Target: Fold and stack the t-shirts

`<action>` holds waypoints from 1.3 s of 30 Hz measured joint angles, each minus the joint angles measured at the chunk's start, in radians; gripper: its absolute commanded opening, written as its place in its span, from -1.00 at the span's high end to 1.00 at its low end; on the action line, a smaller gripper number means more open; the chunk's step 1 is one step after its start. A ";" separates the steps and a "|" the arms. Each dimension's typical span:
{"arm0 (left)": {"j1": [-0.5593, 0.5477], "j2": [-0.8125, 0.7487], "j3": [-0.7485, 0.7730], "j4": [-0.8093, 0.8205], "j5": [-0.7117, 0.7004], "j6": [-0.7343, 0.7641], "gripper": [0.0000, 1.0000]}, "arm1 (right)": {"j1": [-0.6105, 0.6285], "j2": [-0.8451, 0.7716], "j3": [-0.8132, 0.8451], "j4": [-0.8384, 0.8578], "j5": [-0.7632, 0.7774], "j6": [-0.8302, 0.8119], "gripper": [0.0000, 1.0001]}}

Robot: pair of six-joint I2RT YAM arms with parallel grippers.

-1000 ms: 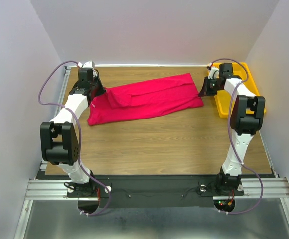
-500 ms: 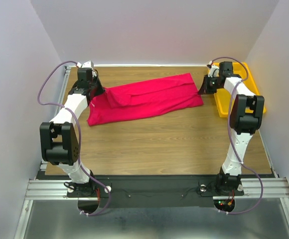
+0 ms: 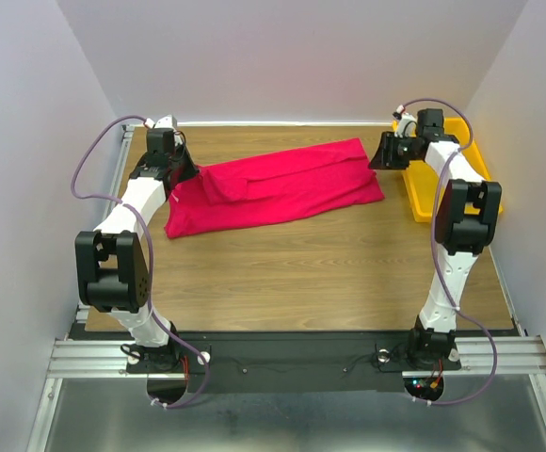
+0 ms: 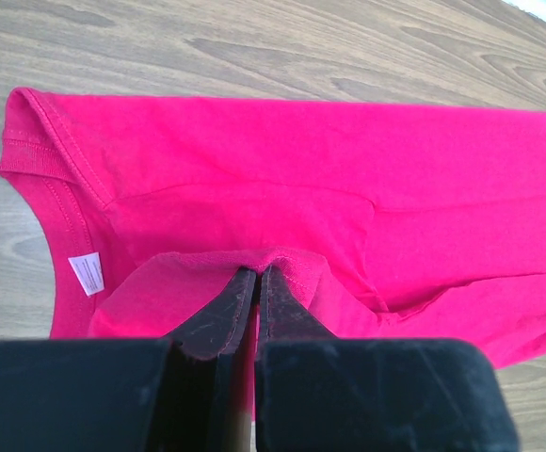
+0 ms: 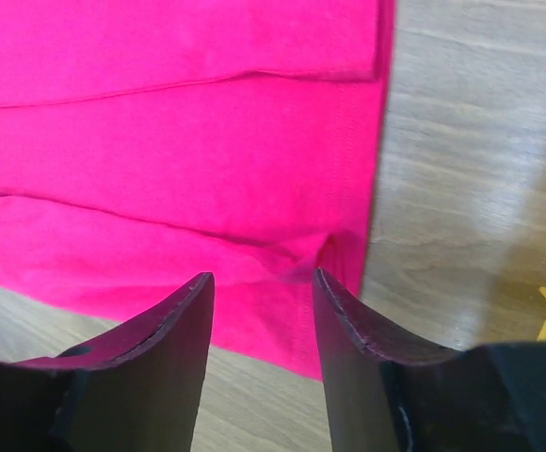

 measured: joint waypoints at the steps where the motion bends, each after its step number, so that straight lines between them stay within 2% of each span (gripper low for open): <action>1: 0.000 0.000 0.000 0.000 0.001 -0.002 1.00 | 0.000 -0.005 0.000 0.000 -0.009 0.000 0.03; 4: 0.000 0.003 0.000 0.000 0.004 -0.003 1.00 | 0.000 -0.013 0.000 0.000 -0.037 -0.005 -0.01; 6: 0.000 0.005 0.000 0.000 0.005 -0.004 1.00 | 0.000 -0.016 -0.008 0.005 -0.045 -0.017 -0.18; 7: 0.000 0.005 0.000 0.000 0.006 -0.006 1.00 | 0.000 -0.021 -0.022 0.005 -0.048 -0.039 -0.32; 9: 0.000 0.005 0.000 0.000 0.007 -0.007 1.00 | 0.000 -0.024 -0.040 0.003 -0.049 -0.063 -0.45; 13: 0.000 0.005 0.000 0.003 0.011 -0.007 1.00 | 0.000 -0.038 -0.070 -0.007 -0.057 -0.187 -0.54; 21: 0.000 0.005 0.000 0.012 0.015 -0.007 1.00 | 0.008 -0.098 -0.097 -0.059 -0.128 -0.544 -0.53; 31: 0.000 0.005 0.000 0.014 0.024 -0.007 1.00 | 0.020 -0.101 -0.093 -0.189 -0.134 -1.125 -0.58; 39: 0.000 0.005 0.000 0.014 0.033 -0.007 1.00 | 0.020 -0.006 0.012 -0.291 -0.134 -1.390 -0.40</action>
